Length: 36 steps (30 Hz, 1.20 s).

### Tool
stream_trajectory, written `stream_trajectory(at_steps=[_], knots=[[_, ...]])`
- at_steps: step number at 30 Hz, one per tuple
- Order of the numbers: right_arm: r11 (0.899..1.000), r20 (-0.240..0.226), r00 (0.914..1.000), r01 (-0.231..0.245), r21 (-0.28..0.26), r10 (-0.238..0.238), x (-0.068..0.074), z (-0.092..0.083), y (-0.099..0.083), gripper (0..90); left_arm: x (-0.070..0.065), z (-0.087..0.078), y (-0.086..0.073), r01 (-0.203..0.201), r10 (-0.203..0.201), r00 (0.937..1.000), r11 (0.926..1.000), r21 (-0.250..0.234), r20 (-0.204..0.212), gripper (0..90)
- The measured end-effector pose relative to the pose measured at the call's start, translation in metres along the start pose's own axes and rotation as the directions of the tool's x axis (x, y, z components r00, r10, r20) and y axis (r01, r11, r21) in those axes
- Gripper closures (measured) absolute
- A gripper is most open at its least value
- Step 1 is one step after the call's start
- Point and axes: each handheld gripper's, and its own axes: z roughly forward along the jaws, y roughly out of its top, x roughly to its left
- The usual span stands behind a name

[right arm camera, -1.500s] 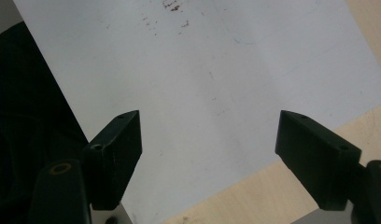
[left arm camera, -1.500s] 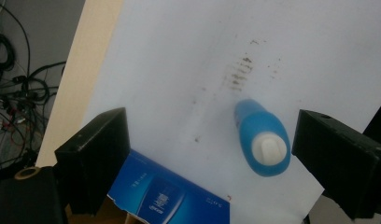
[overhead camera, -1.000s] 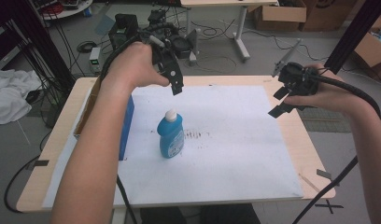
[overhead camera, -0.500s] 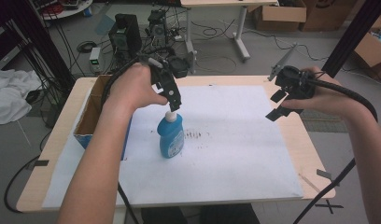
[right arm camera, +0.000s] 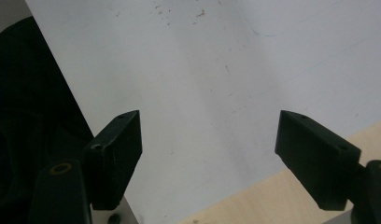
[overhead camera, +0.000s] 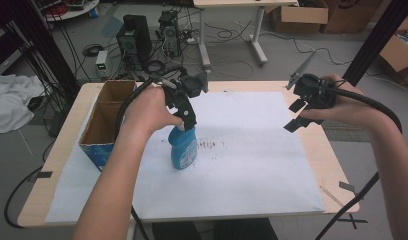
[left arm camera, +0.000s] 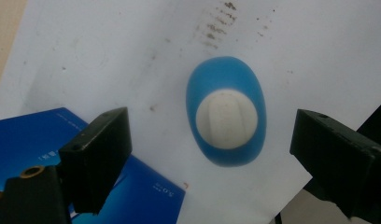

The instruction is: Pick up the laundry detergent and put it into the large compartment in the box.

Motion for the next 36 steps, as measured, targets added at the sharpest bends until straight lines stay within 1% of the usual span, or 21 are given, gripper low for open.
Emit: stream_trajectory(at_steps=[3,9,12,13,14,19,23,27,32,36], knots=[[1.0,-0.003,1.0,-0.001,-0.001,0.001,0.0,0.001,0.0,23.1,0.0,0.007,-0.002,0.021,-0.021,0.9998,0.9998,0.003,0.006,13.6],[1.0,-0.005,1.0,0.005,0.001,-0.005,0.001,0.003,0.001,23.0,-0.002,0.02,-0.003,0.043,-0.044,0.9989,0.999,0.009,0.019,13.9],[1.0,-0.006,1.0,0.008,0.004,-0.008,0.002,0.004,0.002,23.1,-0.005,0.027,-0.004,0.042,-0.043,0.9988,0.999,0.016,0.023,14.3],[1.0,-0.007,0.9999,0.008,0.004,-0.008,0.002,0.005,0.002,23.0,-0.007,0.032,-0.004,0.039,-0.04,0.9989,0.999,0.021,0.026,14.1],[1.0,-0.007,0.9999,0.008,0.004,-0.008,0.002,0.005,0.002,23.0,-0.007,0.032,-0.004,0.039,-0.04,0.9989,0.999,0.021,0.026,14.1],[1.0,-0.01,0.9999,0.008,0.011,-0.008,0.003,0.008,0.003,23.1,-0.007,0.042,-0.005,0.06,-0.062,0.9972,0.9978,0.028,0.042,14.1],[1.0,-0.011,0.9999,0.009,0.014,-0.009,0.002,0.01,0.002,23.1,-0.008,0.049,-0.005,0.067,-0.068,0.9966,0.9974,0.027,0.047,14.5],[1.0,-0.013,0.9999,0.006,0.019,-0.006,0.002,0.012,0.002,23.1,-0.009,0.058,-0.004,0.072,-0.074,0.996,0.9967,0.038,0.051,14.8],[1.0,-0.015,0.9999,0.007,0.021,-0.007,0.001,0.013,0.001,23.1,-0.01,0.066,-0.003,0.082,-0.084,0.9952,0.996,0.037,0.052,14.9],[1.0,-0.014,0.9999,0.006,0.021,-0.005,0.002,0.013,0.001,23.4,-0.011,0.072,-0.003,0.081,-0.084,0.9952,0.9956,0.046,0.051,15.3]])
